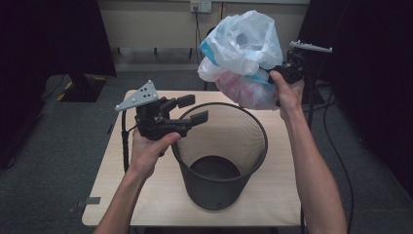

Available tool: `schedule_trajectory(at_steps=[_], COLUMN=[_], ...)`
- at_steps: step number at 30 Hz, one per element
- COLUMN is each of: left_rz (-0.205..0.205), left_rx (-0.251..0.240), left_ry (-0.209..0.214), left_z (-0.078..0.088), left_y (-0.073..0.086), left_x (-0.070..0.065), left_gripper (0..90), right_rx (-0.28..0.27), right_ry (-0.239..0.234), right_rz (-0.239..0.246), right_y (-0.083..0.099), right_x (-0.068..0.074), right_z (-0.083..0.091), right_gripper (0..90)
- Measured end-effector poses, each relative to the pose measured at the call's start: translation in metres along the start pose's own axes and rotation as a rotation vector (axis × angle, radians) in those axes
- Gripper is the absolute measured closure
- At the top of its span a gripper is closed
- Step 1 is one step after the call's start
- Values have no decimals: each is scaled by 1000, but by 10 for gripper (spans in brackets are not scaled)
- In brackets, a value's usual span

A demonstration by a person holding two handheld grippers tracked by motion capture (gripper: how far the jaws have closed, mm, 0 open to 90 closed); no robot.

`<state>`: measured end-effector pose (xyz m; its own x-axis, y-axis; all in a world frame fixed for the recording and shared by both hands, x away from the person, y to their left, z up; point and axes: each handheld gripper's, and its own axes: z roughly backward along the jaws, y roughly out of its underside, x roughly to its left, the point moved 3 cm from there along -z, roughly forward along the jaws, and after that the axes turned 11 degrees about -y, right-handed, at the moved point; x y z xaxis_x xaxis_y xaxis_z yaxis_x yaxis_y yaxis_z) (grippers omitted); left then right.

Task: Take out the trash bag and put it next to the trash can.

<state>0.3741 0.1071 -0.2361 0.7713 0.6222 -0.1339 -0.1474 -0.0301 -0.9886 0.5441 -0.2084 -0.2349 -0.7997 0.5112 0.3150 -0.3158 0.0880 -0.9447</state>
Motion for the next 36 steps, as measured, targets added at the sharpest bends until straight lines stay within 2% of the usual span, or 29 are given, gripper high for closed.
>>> schedule_trajectory(at_steps=[11,17,24,31,36], left_rz=[-7,2,6,5,11], left_rx=[29,24,35,44,46], left_ry=[-31,-32,-43,-36,-40], left_z=[7,12,11,7,8], left_y=[9,11,16,21,22], left_x=[8,11,14,10,10], left_gripper=[260,248,248,248,248], right_rx=[27,32,65,95,160], right_ry=[45,62,115,163,195], right_rz=[-65,-100,-105,-128,-104], right_y=[58,84,110,140,166], right_x=[-24,-35,-45,-54,-53], right_z=[12,22,38,57,63], right_gripper=[900,899,899,897,896])
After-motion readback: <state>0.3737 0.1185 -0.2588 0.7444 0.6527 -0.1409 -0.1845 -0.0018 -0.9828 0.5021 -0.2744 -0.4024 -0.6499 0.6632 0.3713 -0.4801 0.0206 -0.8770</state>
